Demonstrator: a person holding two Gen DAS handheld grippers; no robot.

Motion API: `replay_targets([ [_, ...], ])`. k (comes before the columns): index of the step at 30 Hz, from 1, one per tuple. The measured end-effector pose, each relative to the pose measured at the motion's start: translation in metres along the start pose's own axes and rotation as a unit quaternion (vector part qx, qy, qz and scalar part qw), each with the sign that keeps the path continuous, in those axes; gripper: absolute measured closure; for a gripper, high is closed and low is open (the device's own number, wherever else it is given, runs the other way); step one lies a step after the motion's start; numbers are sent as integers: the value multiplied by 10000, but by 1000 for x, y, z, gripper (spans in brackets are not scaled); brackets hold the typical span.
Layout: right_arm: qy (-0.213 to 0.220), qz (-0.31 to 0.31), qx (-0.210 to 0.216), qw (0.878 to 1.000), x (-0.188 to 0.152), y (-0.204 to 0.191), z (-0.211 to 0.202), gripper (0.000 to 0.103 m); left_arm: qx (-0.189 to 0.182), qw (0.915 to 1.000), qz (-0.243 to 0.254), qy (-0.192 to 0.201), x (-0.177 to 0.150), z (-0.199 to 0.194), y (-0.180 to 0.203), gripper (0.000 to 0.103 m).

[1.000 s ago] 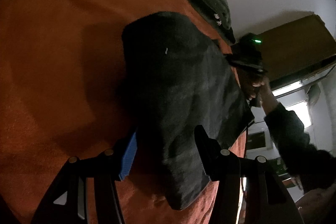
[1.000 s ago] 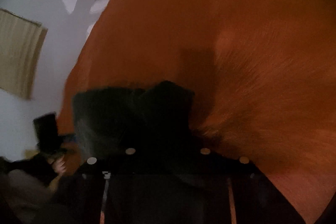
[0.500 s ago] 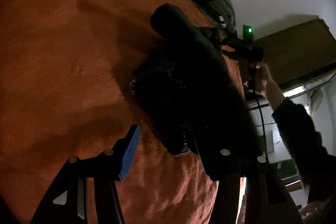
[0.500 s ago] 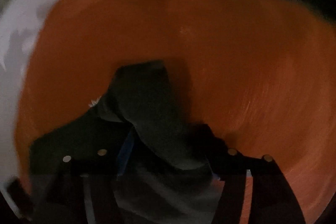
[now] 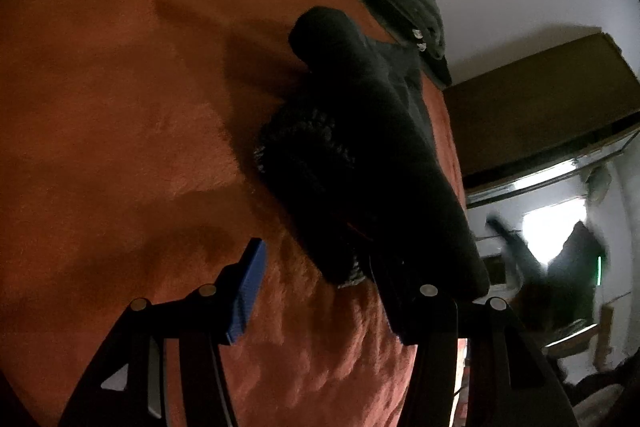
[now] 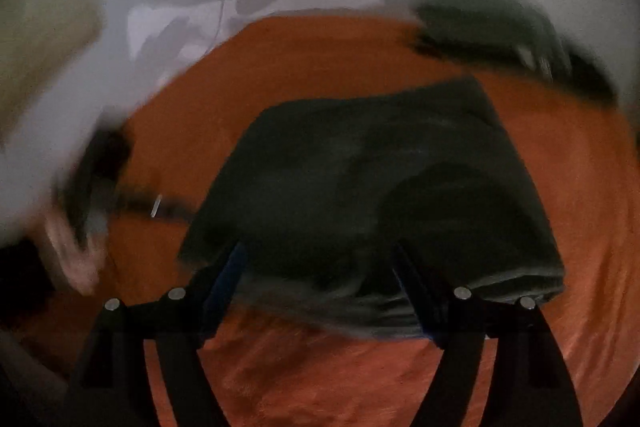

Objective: Fold clothes

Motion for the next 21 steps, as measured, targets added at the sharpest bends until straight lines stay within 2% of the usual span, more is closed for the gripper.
replay_targets([
  [1, -91, -575, -163, 9982, -4, -27, 15, 26, -86, 9999, -64, -39, 3, 4, -3, 48],
  [2, -220, -1296, -581, 9896, -12, -53, 29, 26, -213, 9996, -169, -41, 9, 8, -4, 48],
  [3, -347, -2010, -1000, 9739, -19, -79, 43, 26, -329, 9991, -280, -45, 14, 12, -7, 48],
  [4, -412, -2651, -1574, 9504, -27, -97, 56, 26, -391, 9983, -422, -53, 18, 15, -12, 48],
  [5, -471, -3269, -2138, 9193, -34, -115, 69, 26, -453, 9974, -564, -61, 22, 18, -17, 48],
  [6, -517, -3706, -2386, 8961, -41, -126, 83, 26, -515, 9961, -706, -69, 26, 21, -22, 48],
  [7, -612, -3887, -2363, 8884, -44, -129, 92, 25, -577, 9947, -848, -77, 30, 25, -27, 48],
  [8, -717, -4020, -2517, 8775, -47, -130, 104, 25, -652, 9929, -988, -93, 33, 28, -32, 47],
  [10, -755, -3726, -2448, 8919, -44, -123, 102, 25, -855, 9886, -1219, -228, 38, 38, -37, 46],
  [11, -773, -3574, -2411, 8990, -42, -120, 101, 30, -815, 9878, -1297, -263, 39, 44, -38, 46],
  [12, -791, -3422, -2373, 9058, -40, -116, 100, 52, -757, 9875, -1358, -273, 41, 49, -39, 49],
  [13, -808, -3268, -2334, 9123, -38, -113, 98, 66, -638, 9890, -1322, -158, 42, 49, -36, 56],
  [14, -825, -3113, -2294, 9185, -36, -109, 97, 69, -652, 9904, -1216, -24, 42, 45, -30, 83],
  [15, -842, -2958, -2254, 9245, -34, -106, 96, 73, -665, 9916, -1109, 109, 43, 40, -23, 91],
  [17, -875, -2644, -2172, 9355, -31, -98, 93, 76, -490, 9947, -742, 508, 46, 23, -3, 92],
  [18, -741, -2529, -2180, 9397, -25, -102, 86, 77, -415, 9956, -549, 629, 49, 14, 7, 92],
  [21, -422, -2128, -2116, 9530, -18, -111, 55, 80, -374, 9963, -286, 717, 57, -9, 24, 92],
])
Point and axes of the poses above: each gripper's, at about its wrist camera, not at the fingertips, and z roughly the way its jaws point, y to its right, x to its top, the point moved 1 cm from there along z, roughly the way its jaws point, and after that the axes turned 13 degrees about x, right-handed, at the moved point
